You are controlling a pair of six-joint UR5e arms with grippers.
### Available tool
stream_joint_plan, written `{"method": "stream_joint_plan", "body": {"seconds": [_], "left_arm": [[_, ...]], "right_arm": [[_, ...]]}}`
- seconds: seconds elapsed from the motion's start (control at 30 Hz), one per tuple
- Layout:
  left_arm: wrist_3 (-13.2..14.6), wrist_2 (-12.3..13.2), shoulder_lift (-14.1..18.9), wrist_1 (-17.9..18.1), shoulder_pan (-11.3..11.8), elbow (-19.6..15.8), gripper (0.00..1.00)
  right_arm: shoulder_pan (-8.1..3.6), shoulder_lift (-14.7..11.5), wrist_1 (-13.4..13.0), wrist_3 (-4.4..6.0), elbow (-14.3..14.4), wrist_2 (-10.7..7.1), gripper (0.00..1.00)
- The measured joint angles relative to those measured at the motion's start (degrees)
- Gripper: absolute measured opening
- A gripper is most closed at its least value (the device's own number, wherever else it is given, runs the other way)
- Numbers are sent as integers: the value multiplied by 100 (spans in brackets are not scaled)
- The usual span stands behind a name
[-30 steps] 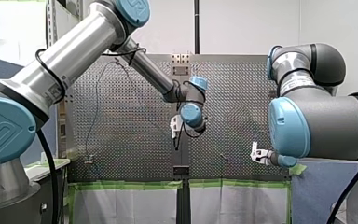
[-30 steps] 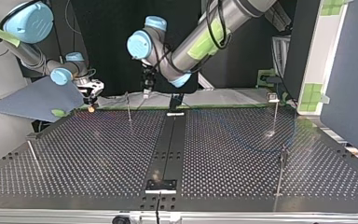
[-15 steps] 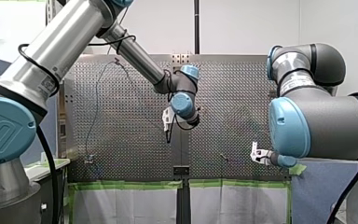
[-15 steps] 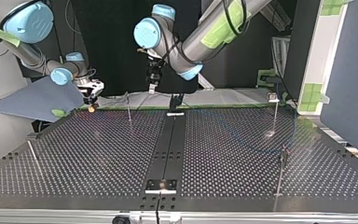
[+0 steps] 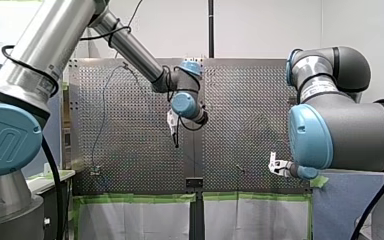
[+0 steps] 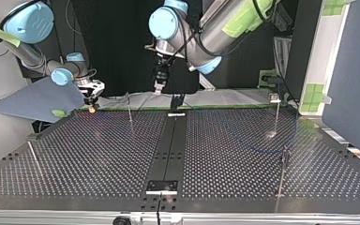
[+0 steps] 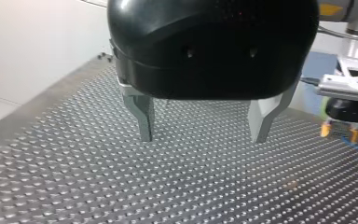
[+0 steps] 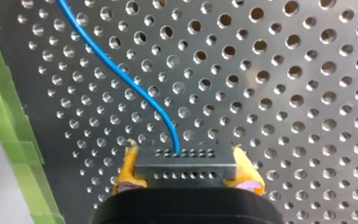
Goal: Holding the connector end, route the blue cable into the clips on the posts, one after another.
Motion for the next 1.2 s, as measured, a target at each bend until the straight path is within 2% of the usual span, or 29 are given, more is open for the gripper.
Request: {"method": "stream_joint_plan", "body": {"seconds": [0.33, 0.57, 0.67, 0.87, 1.07, 1.2], "left_arm": [[46, 6, 505, 65, 39, -507, 100], [48, 49, 879, 127, 44, -880, 100], [23, 53, 1041, 213, 54, -1043, 100], [-135, 87, 1368, 508, 75, -1369, 100], [-226, 101, 1695, 756, 76, -1695, 100], [-261, 102, 1920, 836, 78, -1922, 100]], "right_arm": [[-10, -1, 68, -58, 0, 26, 0], [-21, -3, 156, -151, 0, 40, 0], [-35, -3, 203, -221, 0, 45, 0], [-67, -7, 375, -474, 16, 67, 0], [-98, -17, 408, -610, 105, 129, 0], [-104, -40, 409, -661, 141, 155, 0]]}}
